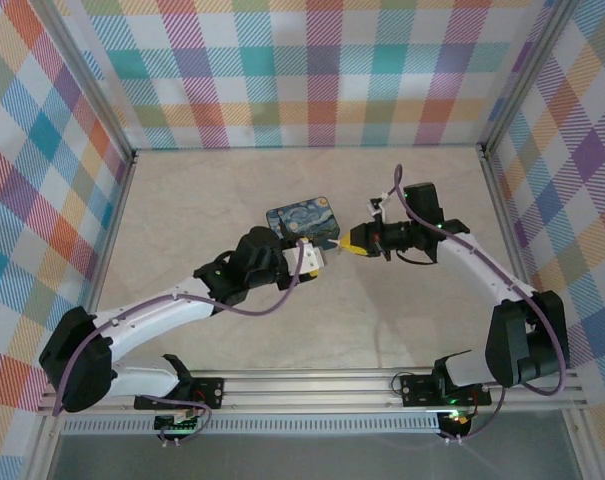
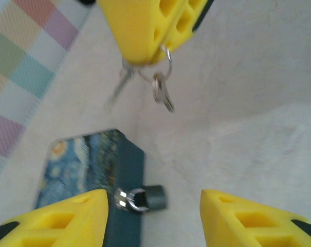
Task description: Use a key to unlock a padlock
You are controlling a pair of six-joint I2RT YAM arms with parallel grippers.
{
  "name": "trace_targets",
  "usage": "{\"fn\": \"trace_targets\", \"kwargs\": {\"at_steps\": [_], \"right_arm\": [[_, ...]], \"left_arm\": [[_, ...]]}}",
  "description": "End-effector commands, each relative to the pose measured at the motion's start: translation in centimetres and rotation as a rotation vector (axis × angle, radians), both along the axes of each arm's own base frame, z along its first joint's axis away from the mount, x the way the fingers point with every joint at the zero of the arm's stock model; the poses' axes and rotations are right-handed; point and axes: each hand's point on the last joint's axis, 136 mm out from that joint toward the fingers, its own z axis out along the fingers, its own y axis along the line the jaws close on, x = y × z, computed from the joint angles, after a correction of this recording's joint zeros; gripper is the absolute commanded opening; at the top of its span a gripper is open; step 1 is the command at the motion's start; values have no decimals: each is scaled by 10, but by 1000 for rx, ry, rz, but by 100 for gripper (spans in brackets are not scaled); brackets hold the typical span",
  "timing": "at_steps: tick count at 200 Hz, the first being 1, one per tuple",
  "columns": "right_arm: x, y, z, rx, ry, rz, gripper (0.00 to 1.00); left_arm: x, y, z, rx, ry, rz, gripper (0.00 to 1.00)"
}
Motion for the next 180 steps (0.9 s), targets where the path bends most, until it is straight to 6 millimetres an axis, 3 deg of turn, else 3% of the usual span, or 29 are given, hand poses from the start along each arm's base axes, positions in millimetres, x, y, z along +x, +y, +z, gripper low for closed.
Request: {"fn": "trace_targets", "kwargs": {"at_steps": [1, 112, 180], "right_arm": [[-12, 8, -4, -9, 53, 49, 0], [-12, 19, -5, 4, 50, 86, 0], [-17, 22, -1, 21, 47, 110, 0]], "left_arm": [[10, -12, 24, 39, -276, -39, 48], [4, -17, 7, 98, -279, -76, 35], [9, -20, -1, 145, -271, -71, 35]]}}
